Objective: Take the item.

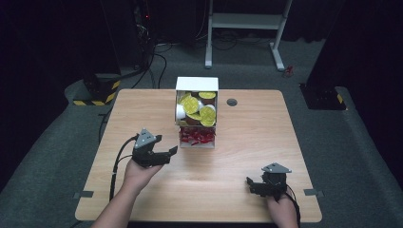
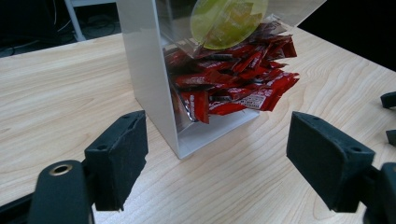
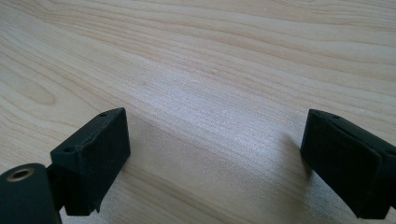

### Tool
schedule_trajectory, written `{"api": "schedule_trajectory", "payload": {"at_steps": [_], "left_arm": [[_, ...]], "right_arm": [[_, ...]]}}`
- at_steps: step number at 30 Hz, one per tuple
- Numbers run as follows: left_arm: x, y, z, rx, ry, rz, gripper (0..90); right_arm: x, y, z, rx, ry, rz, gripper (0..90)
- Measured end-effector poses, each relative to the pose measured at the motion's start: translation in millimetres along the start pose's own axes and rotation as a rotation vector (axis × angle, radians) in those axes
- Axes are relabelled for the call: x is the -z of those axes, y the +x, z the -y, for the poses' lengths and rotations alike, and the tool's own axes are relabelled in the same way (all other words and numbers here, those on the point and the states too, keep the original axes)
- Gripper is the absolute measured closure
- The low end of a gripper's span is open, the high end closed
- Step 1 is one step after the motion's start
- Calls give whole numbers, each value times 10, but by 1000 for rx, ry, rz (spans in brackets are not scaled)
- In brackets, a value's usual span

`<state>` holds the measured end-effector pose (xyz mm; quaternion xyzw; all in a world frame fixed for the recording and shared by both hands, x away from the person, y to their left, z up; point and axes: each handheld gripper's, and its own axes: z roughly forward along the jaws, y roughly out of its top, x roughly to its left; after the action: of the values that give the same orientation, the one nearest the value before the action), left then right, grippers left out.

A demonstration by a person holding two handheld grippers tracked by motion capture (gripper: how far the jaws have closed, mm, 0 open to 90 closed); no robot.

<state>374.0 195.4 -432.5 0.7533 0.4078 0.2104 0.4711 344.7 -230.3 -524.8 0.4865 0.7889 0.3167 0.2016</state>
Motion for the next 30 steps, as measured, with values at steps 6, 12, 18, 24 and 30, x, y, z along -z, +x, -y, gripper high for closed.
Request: {"api": "schedule_trajectory", "payload": {"at_steps": [6, 12, 18, 24, 30], "left_arm": [[-68, -23, -61, -18, 11, 6, 213], [-168, 4, -93, -1, 9, -9, 255], [-237, 1, -156, -29, 23, -23, 253], [-328, 18, -179, -15, 17, -25, 260], [-457, 29, -157, 0, 36, -20, 275]], "right_arm": [[0, 2, 0, 1, 1, -2, 80], [0, 1, 0, 2, 0, -2, 80], [1, 3, 0, -1, 1, -4, 80], [-2, 1, -1, 10, -1, -8, 80], [-2, 0, -1, 11, -1, -8, 80]]}}
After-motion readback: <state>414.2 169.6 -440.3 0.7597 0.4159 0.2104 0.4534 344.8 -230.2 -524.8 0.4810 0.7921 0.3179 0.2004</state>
